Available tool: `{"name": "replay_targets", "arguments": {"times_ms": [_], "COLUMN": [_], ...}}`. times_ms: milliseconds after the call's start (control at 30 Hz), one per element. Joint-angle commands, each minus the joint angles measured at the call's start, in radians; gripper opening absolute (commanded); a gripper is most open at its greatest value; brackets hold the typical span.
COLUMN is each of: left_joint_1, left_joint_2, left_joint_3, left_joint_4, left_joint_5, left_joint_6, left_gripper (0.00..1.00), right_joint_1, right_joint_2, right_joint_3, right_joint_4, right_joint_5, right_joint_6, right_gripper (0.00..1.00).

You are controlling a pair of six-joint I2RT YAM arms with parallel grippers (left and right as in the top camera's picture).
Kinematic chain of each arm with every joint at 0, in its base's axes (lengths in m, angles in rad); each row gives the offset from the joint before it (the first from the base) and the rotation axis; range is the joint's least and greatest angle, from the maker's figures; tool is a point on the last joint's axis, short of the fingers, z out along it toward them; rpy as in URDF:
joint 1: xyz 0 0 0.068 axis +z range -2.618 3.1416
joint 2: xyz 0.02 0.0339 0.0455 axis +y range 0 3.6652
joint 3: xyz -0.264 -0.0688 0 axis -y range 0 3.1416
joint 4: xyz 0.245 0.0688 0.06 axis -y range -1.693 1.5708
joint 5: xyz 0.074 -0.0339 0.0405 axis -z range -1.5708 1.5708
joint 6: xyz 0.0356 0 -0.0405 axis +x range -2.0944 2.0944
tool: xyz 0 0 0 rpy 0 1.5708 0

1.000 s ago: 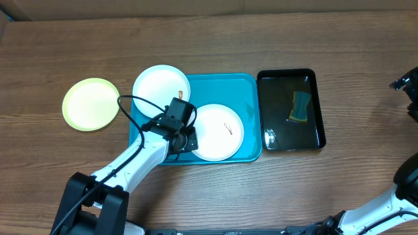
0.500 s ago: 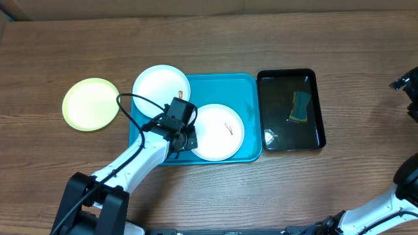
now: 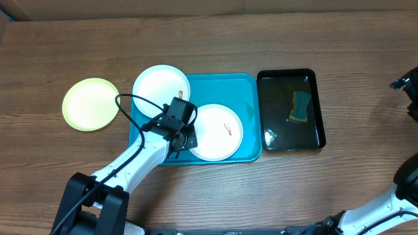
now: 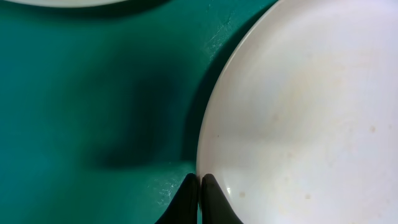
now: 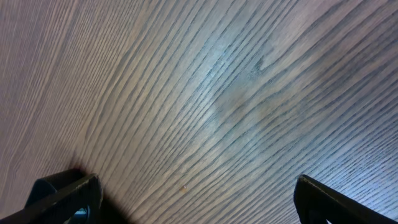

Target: Clean dirty plates on tray and stack at the side

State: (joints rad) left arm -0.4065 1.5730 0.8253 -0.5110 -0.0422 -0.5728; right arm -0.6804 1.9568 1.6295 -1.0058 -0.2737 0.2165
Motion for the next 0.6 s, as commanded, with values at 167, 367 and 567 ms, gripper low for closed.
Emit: {"name": "replay_targets", "arguments": {"times_ms": [167, 367, 567], "left_joint_1": [-0.013, -0.013, -0.013], "left_joint_2": [0.011, 0.011, 0.011], "left_joint_3": [-0.006, -0.006, -0.006], "left_joint_4": [0.003, 0.015, 0.008], "left_joint_5": [-0.013, -0.014, -0.014], "left_joint_6": [-0.018, -0.018, -0.006], "left_gripper": [0.04, 0.04, 0.04], "right_joint_1": [0.000, 0.000, 0.000], "right_joint_2": [-0.017, -0.017, -0.017], "right_joint_3": [0.014, 0.014, 0.014], "right_joint_4": [0.006, 0.006, 0.127], "right_joint_5": [-0.005, -0.005, -0.005], "right_joint_6": [0.005, 0.005, 0.005], "right_gripper": [1.00, 1.00, 1.00]}}
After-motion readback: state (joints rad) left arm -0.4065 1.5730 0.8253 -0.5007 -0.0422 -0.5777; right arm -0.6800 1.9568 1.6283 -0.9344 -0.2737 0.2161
